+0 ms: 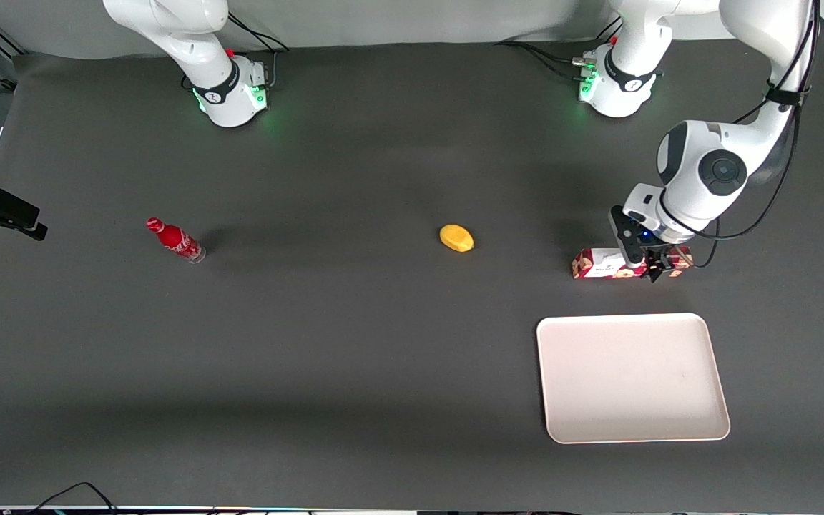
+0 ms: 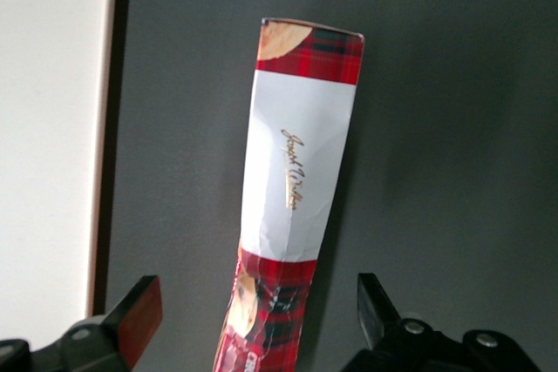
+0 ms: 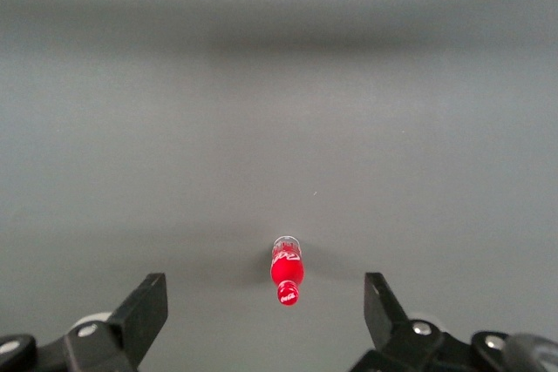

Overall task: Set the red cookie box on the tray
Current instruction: 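Lower the left gripper and close it on the cookie box's end, then lift the box upright and carry it toward the white tray, then lower the held box onto the tray's rim area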

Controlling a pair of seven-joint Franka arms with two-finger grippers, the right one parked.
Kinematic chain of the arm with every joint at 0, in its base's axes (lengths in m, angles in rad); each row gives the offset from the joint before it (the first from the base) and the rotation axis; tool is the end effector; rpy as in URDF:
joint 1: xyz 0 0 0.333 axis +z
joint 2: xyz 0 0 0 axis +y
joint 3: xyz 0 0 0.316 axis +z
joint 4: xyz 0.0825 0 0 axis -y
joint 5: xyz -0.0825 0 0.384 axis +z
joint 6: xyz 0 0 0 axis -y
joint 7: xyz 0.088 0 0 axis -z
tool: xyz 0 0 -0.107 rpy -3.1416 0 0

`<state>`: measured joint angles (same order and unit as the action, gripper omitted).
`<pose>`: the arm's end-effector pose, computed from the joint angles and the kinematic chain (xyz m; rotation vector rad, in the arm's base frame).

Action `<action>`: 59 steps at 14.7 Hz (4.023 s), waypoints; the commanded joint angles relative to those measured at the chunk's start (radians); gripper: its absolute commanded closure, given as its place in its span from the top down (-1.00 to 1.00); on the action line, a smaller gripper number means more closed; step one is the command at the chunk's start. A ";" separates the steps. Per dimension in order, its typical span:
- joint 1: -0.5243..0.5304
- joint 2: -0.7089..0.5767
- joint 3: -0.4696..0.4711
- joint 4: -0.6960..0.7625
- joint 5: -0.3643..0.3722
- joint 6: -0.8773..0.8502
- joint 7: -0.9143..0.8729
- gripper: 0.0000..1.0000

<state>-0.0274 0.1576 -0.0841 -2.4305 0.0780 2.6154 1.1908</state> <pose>0.4907 -0.0573 0.2445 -2.4057 1.9613 -0.0161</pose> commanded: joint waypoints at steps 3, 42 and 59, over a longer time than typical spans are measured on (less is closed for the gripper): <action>-0.019 0.040 0.010 -0.010 -0.021 0.035 0.015 1.00; -0.006 0.253 0.153 1.053 -0.149 -0.741 -0.938 -1.00; 0.018 0.734 0.248 1.274 -0.279 -0.603 -1.042 -1.00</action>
<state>-0.0082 0.8834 0.1548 -1.1780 -0.1865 2.0385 0.1895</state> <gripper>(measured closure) 0.925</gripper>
